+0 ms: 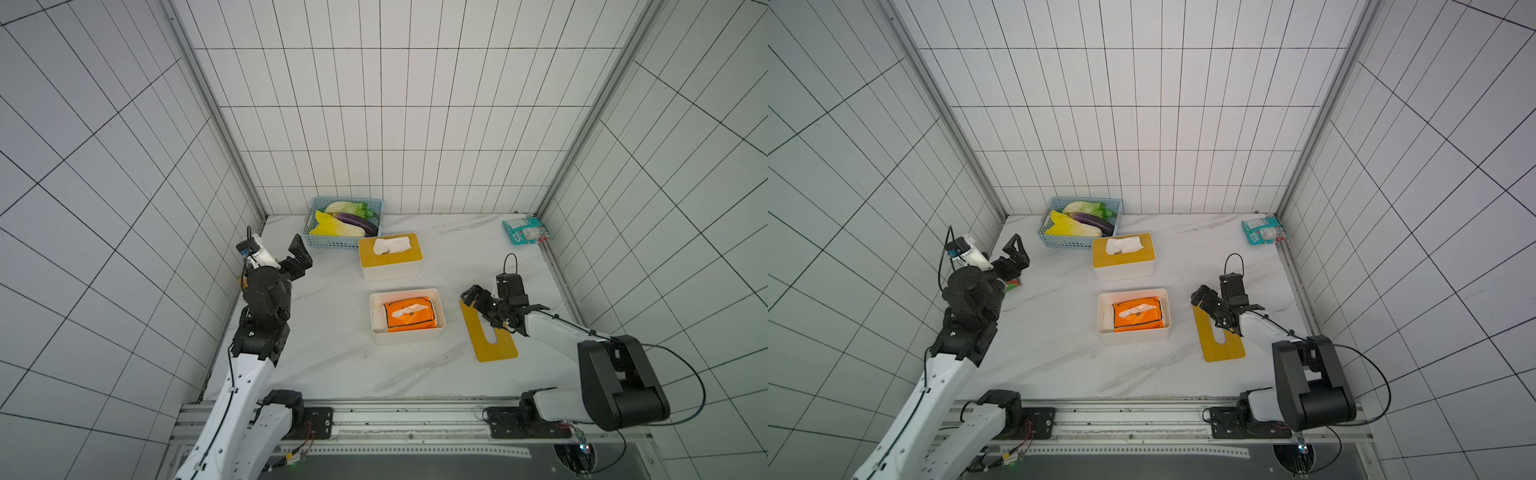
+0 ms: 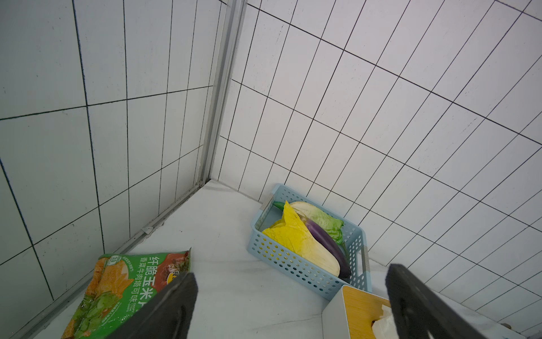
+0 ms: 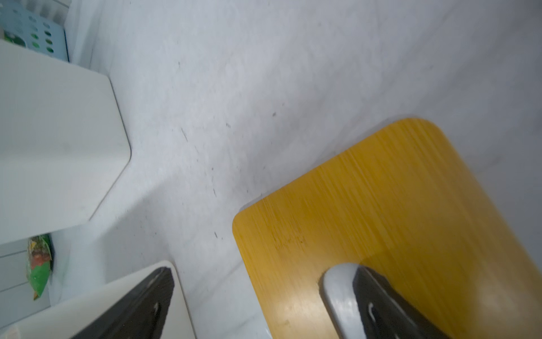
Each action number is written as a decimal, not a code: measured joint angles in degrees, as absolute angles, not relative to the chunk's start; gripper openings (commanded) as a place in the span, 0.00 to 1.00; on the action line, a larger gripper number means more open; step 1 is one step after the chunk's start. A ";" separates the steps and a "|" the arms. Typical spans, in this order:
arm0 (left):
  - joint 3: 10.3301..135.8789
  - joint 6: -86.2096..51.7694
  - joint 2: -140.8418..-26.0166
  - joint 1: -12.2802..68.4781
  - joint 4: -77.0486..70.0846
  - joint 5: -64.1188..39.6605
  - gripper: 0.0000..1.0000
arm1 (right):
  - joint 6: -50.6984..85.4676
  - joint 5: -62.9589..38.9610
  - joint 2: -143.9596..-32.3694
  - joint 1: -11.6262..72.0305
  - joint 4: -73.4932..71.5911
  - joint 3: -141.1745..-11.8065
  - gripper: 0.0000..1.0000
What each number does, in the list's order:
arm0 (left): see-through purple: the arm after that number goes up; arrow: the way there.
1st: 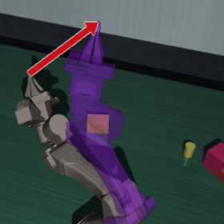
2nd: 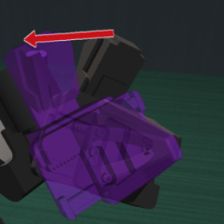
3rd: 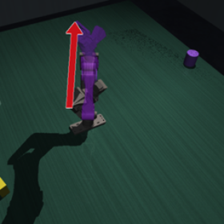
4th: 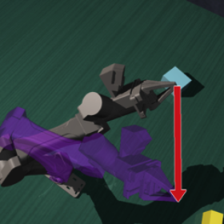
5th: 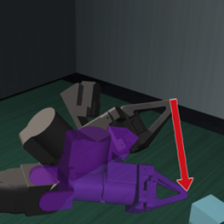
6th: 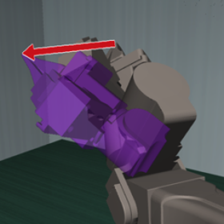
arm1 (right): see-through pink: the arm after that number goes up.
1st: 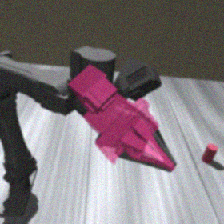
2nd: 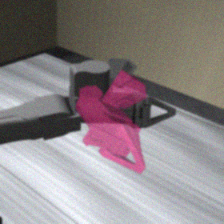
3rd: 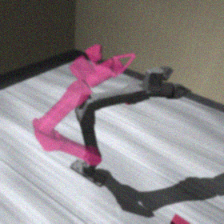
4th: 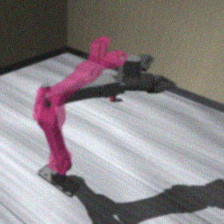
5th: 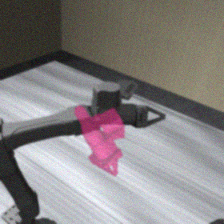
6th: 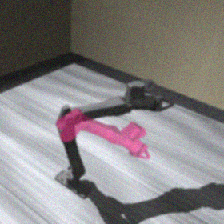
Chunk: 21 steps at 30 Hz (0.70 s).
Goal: Put the tissue paper into the tissue box
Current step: Move the box lid to the center of the board.
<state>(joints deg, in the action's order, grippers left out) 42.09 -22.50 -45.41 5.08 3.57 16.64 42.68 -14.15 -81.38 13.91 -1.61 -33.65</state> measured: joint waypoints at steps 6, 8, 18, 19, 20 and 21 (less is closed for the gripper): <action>42.09 -22.48 -45.41 5.08 3.57 16.64 0.98 | 44.12 -15.27 -93.10 8.75 -4.71 -44.03 1.00; 42.09 -22.48 -45.41 5.08 3.57 16.64 0.99 | 44.84 -16.01 -97.38 7.07 -5.32 -48.51 0.99; 42.09 -22.48 -45.41 5.08 3.57 16.64 0.98 | 41.01 -15.25 -103.79 5.56 1.80 -58.85 0.99; 42.09 -22.50 -45.41 5.08 3.57 16.64 0.99 | 39.79 -14.57 -103.42 5.61 3.33 -58.94 0.99; 42.09 -22.48 -45.41 5.08 3.57 16.62 0.98 | 38.22 -13.52 -102.76 5.65 5.41 -58.94 0.99; 42.09 -22.48 -45.41 5.08 3.57 16.62 0.99 | 37.08 -12.64 -102.32 5.65 7.05 -58.94 0.99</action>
<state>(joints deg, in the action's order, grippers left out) 42.09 -22.48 -45.41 5.08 3.57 16.62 37.08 -12.64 -102.32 5.65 7.05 -58.94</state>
